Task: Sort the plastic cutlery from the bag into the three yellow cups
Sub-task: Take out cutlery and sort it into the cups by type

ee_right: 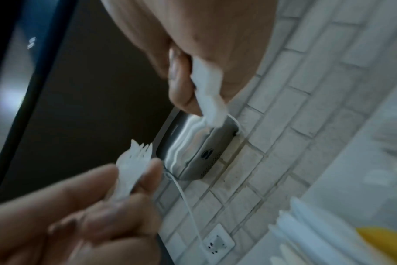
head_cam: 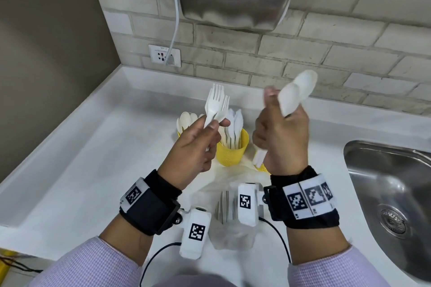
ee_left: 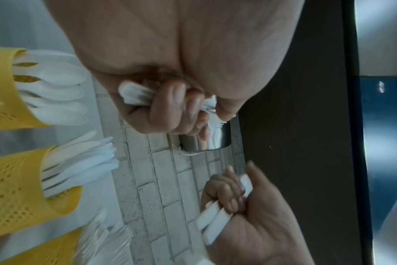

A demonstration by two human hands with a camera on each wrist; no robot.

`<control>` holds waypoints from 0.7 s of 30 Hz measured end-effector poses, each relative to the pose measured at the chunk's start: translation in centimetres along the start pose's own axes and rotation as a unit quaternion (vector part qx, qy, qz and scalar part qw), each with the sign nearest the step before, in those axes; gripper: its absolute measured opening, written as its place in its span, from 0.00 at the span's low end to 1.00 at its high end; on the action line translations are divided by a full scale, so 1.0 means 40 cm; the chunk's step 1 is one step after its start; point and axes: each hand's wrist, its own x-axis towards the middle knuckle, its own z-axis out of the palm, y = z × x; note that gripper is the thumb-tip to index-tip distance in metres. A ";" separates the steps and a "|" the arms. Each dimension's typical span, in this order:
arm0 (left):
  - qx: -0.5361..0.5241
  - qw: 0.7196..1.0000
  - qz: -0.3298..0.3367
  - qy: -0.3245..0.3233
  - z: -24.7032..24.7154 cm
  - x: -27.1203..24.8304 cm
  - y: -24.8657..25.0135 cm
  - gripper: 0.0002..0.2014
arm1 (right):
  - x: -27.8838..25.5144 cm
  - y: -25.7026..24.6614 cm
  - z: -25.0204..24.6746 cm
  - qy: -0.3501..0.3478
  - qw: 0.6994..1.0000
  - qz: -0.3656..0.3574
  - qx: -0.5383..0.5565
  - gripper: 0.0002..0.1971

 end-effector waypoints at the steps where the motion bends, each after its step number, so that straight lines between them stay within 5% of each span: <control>1: 0.014 1.000 0.011 -0.006 0.006 -0.003 0.002 0.13 | -0.007 0.007 0.004 -0.044 0.997 -0.016 -0.061 0.09; 5: 0.062 0.997 0.049 -0.014 0.027 -0.015 0.016 0.17 | -0.019 0.042 0.019 -0.132 0.972 -0.030 -0.191 0.09; 13: 0.215 0.968 0.128 0.024 -0.001 -0.014 -0.004 0.12 | -0.014 0.042 0.021 -0.081 0.992 0.013 -0.099 0.17; 21: 0.170 0.978 0.116 0.038 0.003 -0.021 0.010 0.13 | -0.009 0.039 0.001 -0.129 0.982 -0.046 -0.129 0.15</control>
